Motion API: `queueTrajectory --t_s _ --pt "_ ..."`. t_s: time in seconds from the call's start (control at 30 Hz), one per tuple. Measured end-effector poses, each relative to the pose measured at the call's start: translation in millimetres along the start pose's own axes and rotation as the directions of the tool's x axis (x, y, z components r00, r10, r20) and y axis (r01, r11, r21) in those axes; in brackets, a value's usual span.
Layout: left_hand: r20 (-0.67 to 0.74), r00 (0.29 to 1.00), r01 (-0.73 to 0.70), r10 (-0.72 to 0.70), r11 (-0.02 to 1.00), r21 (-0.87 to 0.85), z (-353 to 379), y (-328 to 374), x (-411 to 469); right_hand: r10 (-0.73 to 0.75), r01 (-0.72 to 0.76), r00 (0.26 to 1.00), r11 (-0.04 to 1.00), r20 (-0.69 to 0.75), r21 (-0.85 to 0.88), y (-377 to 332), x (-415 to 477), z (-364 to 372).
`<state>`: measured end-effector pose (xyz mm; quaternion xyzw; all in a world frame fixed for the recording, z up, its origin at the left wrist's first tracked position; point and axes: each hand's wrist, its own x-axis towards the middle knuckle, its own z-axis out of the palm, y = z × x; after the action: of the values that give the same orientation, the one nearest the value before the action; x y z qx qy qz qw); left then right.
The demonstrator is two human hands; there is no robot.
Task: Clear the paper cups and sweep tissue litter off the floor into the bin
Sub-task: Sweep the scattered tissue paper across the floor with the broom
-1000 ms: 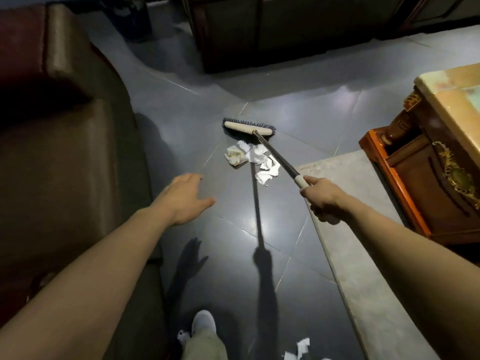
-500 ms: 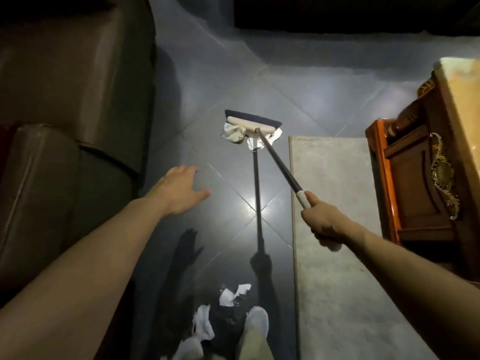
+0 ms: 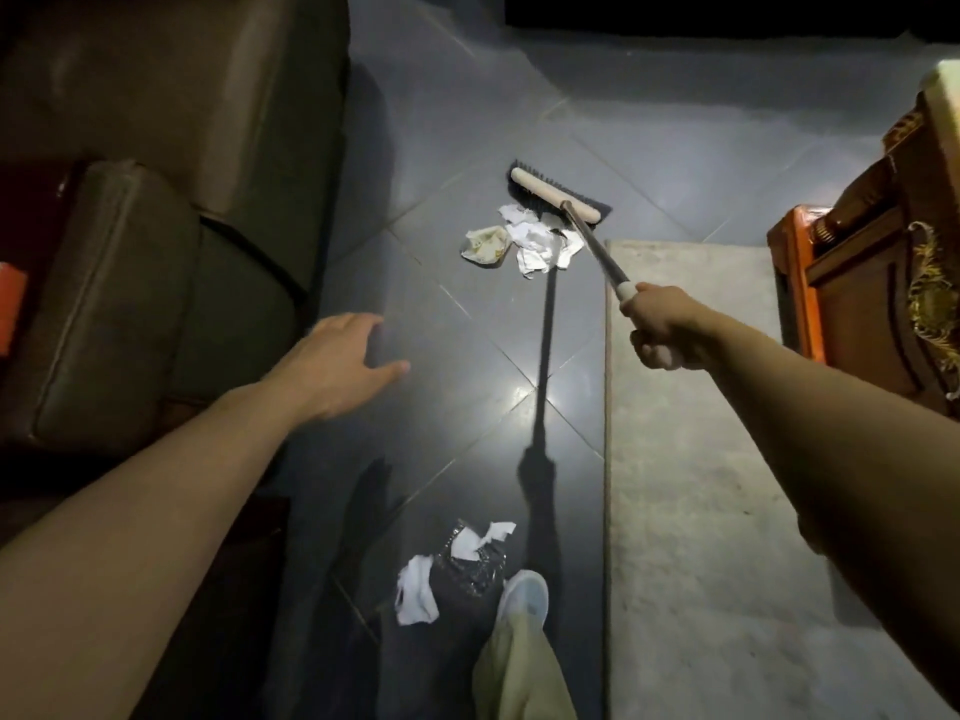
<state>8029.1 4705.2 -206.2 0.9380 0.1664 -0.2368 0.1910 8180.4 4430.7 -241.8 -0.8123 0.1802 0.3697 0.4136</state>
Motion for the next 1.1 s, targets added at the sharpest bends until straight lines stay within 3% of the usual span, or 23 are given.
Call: queueTrajectory --t_s 0.23,0.47,0.63,0.73,0.93,1.1 --pt "0.039 0.997 0.066 -0.065 0.998 -0.019 30.9 -42.7 -49.7 0.112 -0.104 0.986 0.992 0.122 -0.073 63.8 -32.4 48.3" --pt "-0.009 1.0 0.017 -0.017 1.0 -0.02 63.1 -60.6 -112.5 0.144 -0.134 0.983 0.987 0.113 -0.092 152.1 -106.2 86.1" --pt "-0.008 1.0 -0.028 0.028 1.0 -0.006 104.1 -72.3 -188.0 0.113 -0.102 0.991 0.984 0.075 -0.145 234.3 -189.8 131.8" --pt "0.029 0.999 -0.028 0.028 1.0 -0.003 130.9 -82.0 -232.2 0.013 0.0 0.999 0.97 0.051 -0.244 277.9 -243.5 155.6" --pt "0.105 0.993 -0.045 0.046 0.999 -0.018 160.3 -81.5 -289.9 -0.045 0.042 0.998 0.997 0.045 0.064 304.7 -311.4 153.0" --pt "0.088 0.996 -0.01 0.014 0.999 -0.048 159.2 -88.0 -289.6 -0.07 0.068 0.997 0.993 0.012 0.098 265.9 -285.0 137.1"
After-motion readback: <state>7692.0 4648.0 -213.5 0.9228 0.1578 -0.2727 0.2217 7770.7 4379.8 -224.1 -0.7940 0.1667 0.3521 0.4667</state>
